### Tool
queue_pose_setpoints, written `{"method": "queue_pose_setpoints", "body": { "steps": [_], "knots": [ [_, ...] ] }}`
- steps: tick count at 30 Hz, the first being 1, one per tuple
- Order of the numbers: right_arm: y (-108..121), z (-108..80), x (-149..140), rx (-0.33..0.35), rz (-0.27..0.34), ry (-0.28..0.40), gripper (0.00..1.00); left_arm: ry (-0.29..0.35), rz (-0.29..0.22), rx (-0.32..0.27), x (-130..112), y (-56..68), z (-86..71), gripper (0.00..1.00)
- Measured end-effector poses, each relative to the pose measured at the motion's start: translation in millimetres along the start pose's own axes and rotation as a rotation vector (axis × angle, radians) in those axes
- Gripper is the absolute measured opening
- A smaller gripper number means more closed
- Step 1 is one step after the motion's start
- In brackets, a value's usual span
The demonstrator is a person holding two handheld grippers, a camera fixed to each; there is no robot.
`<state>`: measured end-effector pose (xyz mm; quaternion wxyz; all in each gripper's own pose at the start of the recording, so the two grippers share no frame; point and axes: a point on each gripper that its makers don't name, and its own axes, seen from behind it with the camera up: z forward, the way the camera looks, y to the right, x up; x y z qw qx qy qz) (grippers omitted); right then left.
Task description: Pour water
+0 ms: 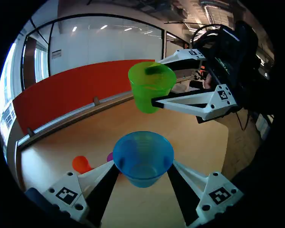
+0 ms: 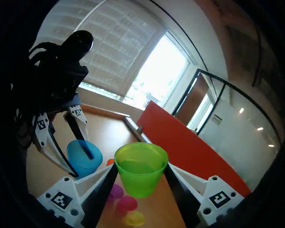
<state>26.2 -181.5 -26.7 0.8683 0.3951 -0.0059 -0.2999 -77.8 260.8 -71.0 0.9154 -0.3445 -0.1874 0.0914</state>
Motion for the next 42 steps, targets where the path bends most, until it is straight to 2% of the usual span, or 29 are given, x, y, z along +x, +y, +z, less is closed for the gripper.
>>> {"method": "queue_pose_setpoints", "body": {
  "steps": [20, 42],
  "knots": [
    [-6.7, 10.2, 14.7, 0.026, -0.138, 0.013, 0.89, 0.007, 0.006, -0.002, 3.0, 3.7, -1.0, 0.83],
    [-10.8, 12.4, 24.0, 0.036, -0.278, 0.012, 0.89, 0.014, 0.012, -0.008, 6.2, 6.7, 0.4, 0.83]
  ]
}}
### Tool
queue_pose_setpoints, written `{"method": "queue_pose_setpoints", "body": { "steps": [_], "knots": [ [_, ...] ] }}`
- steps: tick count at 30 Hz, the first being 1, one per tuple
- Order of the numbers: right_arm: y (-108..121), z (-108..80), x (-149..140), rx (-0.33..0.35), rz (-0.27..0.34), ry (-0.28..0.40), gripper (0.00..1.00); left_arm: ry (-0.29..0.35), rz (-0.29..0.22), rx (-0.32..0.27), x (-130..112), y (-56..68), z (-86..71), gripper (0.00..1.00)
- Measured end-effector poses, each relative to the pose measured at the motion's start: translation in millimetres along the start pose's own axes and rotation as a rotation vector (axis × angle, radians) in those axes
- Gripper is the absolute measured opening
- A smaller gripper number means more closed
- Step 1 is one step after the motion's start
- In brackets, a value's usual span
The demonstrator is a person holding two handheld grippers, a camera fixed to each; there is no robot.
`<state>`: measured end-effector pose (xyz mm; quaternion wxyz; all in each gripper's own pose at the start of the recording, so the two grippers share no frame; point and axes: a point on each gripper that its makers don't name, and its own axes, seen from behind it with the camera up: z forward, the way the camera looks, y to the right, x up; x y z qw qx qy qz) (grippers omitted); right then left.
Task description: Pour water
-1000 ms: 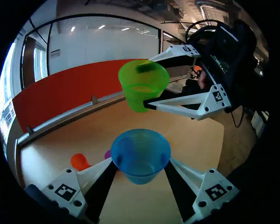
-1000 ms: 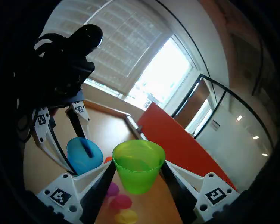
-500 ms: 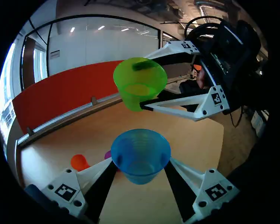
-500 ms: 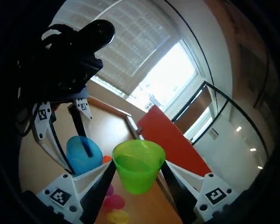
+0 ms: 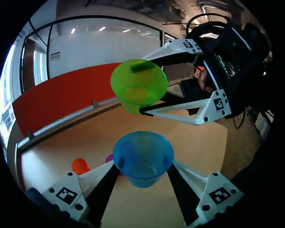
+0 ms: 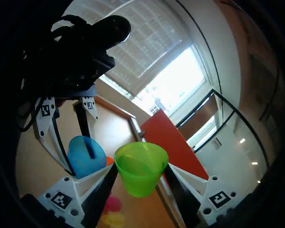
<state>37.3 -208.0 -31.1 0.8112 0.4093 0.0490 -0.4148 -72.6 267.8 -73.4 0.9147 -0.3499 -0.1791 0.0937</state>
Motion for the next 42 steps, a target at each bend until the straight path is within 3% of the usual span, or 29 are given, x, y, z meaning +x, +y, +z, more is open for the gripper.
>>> {"method": "queue_pose_setpoints", "body": {
  "steps": [42],
  "knots": [
    [-6.3, -1.1, 12.2, 0.019, -0.249, -0.007, 0.88, 0.005, 0.0, -0.001, 2.9, 0.6, -2.0, 0.83]
  ]
}}
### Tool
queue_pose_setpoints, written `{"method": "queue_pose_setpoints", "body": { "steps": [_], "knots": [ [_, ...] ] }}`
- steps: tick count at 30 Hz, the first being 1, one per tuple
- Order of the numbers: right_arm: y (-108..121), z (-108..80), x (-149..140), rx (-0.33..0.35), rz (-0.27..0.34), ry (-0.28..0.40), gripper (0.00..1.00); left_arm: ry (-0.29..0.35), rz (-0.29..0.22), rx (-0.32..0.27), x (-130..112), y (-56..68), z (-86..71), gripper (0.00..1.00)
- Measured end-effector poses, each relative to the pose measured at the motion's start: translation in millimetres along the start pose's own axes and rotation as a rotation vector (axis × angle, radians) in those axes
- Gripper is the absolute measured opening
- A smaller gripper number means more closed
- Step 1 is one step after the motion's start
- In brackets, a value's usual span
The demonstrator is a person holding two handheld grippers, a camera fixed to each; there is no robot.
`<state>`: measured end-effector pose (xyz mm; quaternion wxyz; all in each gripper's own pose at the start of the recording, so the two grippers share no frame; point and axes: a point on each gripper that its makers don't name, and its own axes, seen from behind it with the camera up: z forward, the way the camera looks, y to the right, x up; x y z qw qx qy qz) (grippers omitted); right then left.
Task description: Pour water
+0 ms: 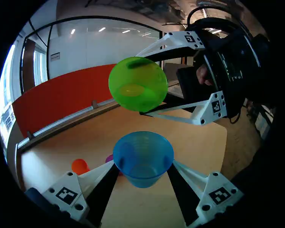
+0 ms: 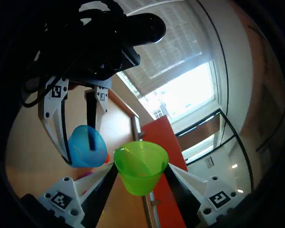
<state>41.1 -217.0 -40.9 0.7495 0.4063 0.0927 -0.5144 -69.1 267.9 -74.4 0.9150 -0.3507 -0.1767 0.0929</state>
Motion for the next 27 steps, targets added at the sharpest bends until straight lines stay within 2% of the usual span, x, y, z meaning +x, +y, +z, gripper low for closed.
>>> {"method": "queue_pose_setpoints", "body": {
  "steps": [27],
  "knots": [
    [-0.1, -0.8, 7.2, 0.0, -0.064, 0.002, 0.88, 0.001, -0.004, 0.002, -0.7, 1.4, -1.2, 0.83]
  ]
}}
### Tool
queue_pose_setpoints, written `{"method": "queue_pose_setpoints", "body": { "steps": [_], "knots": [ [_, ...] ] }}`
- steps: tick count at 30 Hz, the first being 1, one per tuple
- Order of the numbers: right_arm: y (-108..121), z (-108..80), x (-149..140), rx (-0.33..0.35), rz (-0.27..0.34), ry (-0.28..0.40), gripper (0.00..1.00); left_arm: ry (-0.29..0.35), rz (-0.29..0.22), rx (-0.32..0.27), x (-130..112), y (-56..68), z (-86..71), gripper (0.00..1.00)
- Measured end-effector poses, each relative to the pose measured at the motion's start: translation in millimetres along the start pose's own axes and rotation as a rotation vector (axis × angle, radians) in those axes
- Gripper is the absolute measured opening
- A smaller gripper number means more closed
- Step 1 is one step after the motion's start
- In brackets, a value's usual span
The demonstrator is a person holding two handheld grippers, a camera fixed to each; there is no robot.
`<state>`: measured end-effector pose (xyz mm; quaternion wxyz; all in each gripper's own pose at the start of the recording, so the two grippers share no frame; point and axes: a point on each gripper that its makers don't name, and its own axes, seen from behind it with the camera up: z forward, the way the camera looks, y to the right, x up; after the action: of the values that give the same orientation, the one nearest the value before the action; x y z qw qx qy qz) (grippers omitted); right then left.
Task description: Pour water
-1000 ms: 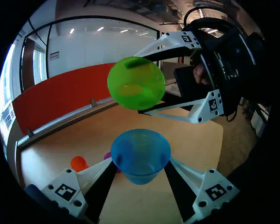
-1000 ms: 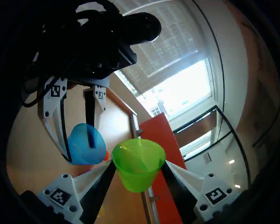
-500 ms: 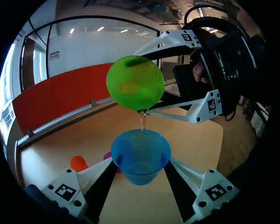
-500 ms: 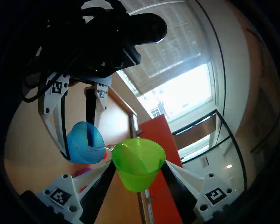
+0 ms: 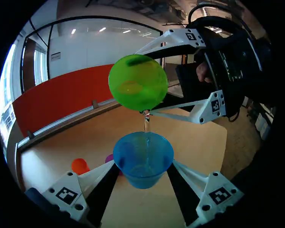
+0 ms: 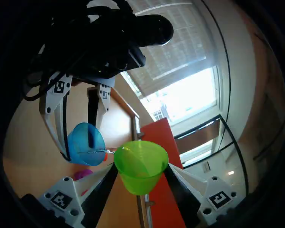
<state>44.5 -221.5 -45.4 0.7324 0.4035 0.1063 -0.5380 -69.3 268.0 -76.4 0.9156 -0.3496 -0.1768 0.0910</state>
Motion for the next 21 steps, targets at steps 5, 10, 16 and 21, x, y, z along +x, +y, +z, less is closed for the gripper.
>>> {"method": "queue_pose_setpoints", "body": {
  "steps": [5, 10, 16, 21],
  "knots": [
    [1.3, -0.6, 0.1, -0.003, -0.007, 0.0, 0.88, 0.0, 0.0, -0.001, -0.2, 0.5, 0.4, 0.83],
    [1.9, -1.1, 0.1, -0.005, -0.018, 0.001, 0.88, 0.0, 0.002, -0.002, 0.1, 1.0, 0.8, 0.83],
    [2.4, -1.2, -0.1, -0.005, -0.027, 0.001, 0.89, 0.001, 0.004, -0.002, 0.2, 1.0, 0.4, 0.83],
    [3.9, -1.4, -0.1, -0.006, -0.036, 0.003, 0.89, -0.002, 0.005, -0.002, -1.0, 1.3, 0.4, 0.83]
  ]
}}
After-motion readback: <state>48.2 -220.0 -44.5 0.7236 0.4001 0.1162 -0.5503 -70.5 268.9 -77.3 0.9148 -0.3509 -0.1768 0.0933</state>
